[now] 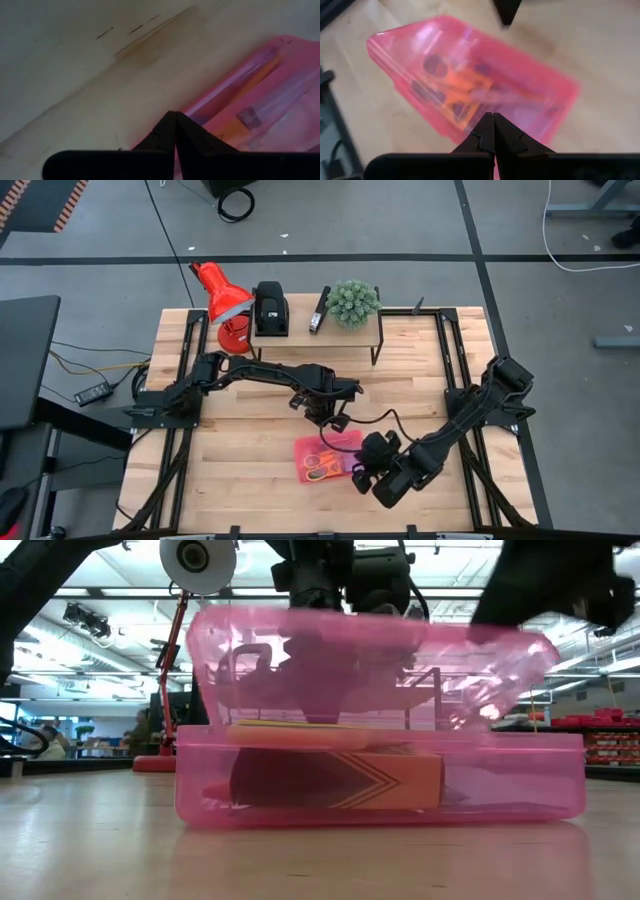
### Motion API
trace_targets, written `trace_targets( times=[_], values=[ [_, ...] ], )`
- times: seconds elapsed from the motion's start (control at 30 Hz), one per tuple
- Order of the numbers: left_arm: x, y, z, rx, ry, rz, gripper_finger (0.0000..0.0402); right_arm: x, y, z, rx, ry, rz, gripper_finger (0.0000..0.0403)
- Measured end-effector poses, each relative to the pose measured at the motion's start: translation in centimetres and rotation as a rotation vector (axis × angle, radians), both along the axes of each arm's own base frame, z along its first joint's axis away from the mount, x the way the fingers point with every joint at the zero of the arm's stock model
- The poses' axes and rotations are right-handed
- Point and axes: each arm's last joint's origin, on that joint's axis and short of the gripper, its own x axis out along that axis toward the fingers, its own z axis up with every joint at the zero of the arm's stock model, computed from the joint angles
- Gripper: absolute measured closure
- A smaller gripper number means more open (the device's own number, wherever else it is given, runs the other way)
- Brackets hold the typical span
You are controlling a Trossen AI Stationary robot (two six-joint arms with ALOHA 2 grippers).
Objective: Pack school essentials
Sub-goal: Close the pink supply box
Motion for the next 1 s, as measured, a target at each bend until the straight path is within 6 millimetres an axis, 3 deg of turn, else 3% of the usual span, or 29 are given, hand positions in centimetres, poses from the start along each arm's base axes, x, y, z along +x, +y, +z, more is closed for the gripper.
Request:
trace_targets(
  times=[0.23,0.77,1.0],
  values=[
    [0.0,0.1,0.0,0.022,-0.024,-0.062,0.0373,-0.4,0.0,-2.8,0.12,-0.019,0.031,0.0397],
    [0.0,0.0,0.1,0.026,-0.032,-0.087,0.0378,-0.5,-0.2,-3.1,0.052,-0.018,0.062,0.0397],
    [0.0,0.0,0.1,0.027,-0.033,-0.087,0.0375,-1.2,-1.1,-5.1,0.082,-0.018,0.01,0.0397]
  ],
)
